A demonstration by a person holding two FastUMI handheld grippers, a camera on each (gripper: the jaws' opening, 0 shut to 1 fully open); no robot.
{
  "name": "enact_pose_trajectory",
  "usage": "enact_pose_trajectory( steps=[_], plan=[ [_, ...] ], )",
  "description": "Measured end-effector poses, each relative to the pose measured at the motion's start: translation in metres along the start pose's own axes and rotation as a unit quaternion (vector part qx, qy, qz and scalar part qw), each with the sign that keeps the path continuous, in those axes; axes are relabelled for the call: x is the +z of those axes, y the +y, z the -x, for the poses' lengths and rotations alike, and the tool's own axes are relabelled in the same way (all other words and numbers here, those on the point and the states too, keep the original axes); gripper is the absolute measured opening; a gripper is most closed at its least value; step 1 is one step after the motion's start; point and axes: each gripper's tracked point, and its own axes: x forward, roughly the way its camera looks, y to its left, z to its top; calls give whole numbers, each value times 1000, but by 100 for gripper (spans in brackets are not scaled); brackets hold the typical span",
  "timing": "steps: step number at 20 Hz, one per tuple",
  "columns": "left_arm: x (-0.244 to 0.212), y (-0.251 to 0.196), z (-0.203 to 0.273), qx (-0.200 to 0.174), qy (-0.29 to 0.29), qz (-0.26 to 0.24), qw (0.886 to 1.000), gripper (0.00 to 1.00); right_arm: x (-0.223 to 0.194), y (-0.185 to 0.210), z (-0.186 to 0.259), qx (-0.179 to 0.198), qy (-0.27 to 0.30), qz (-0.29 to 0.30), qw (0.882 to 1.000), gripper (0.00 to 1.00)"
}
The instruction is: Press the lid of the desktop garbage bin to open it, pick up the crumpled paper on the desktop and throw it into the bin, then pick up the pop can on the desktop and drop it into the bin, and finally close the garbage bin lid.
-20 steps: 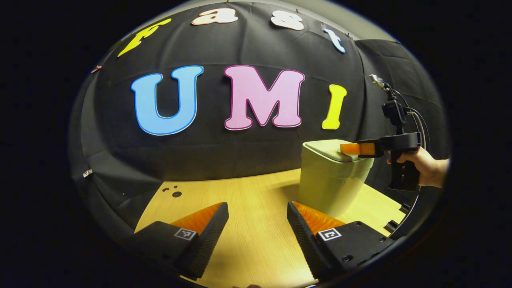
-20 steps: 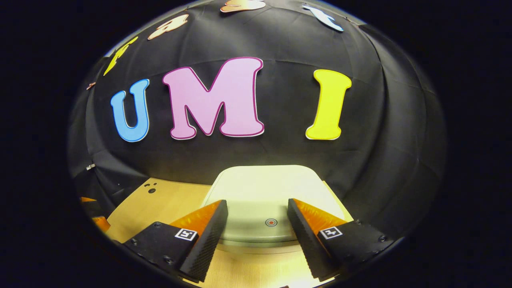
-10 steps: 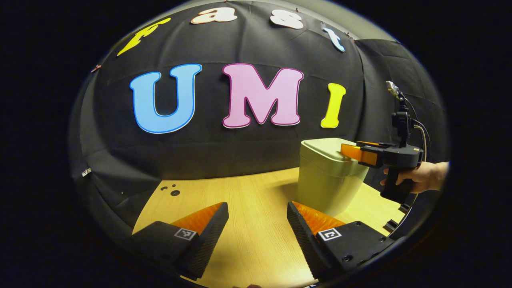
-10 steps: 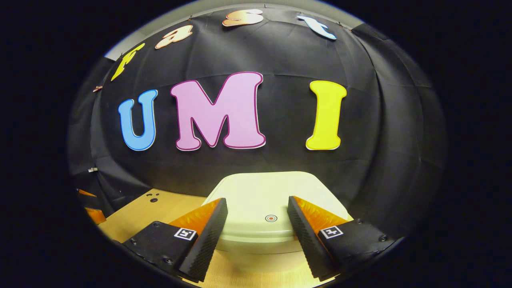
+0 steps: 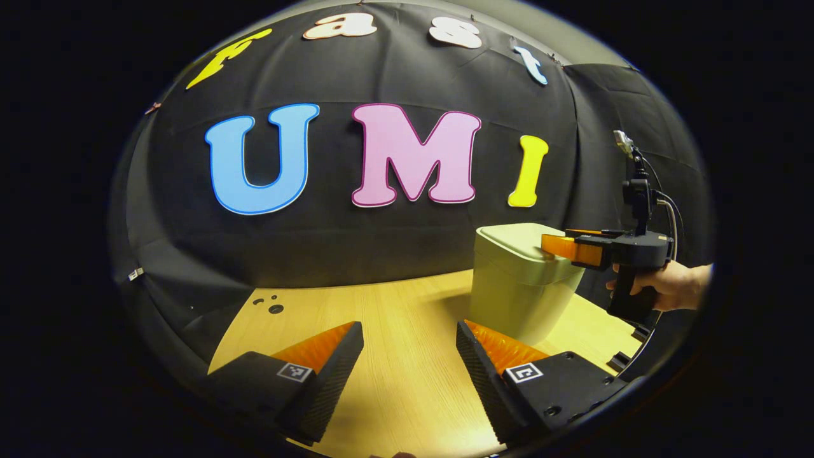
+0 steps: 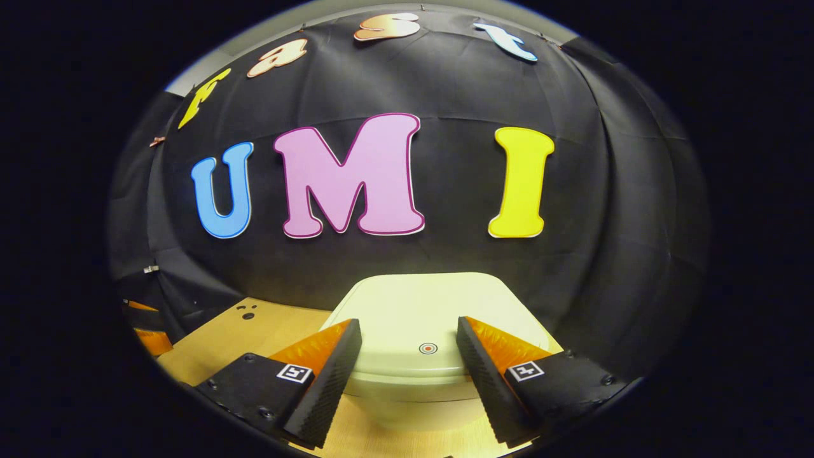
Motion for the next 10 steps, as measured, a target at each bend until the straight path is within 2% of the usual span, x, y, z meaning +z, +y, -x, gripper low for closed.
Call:
enact_pose_trajectory(
  steps=[3, 10],
  plan=[
    [3, 0, 0, 2, -3, 0, 1000, 94, 14, 2, 9, -5, -18, -18, 1000, 95],
    [11, -6, 2, -4, -14, -1, 1000, 94, 36, 22, 49, 8, -46, -6, 999, 94]
  ],
)
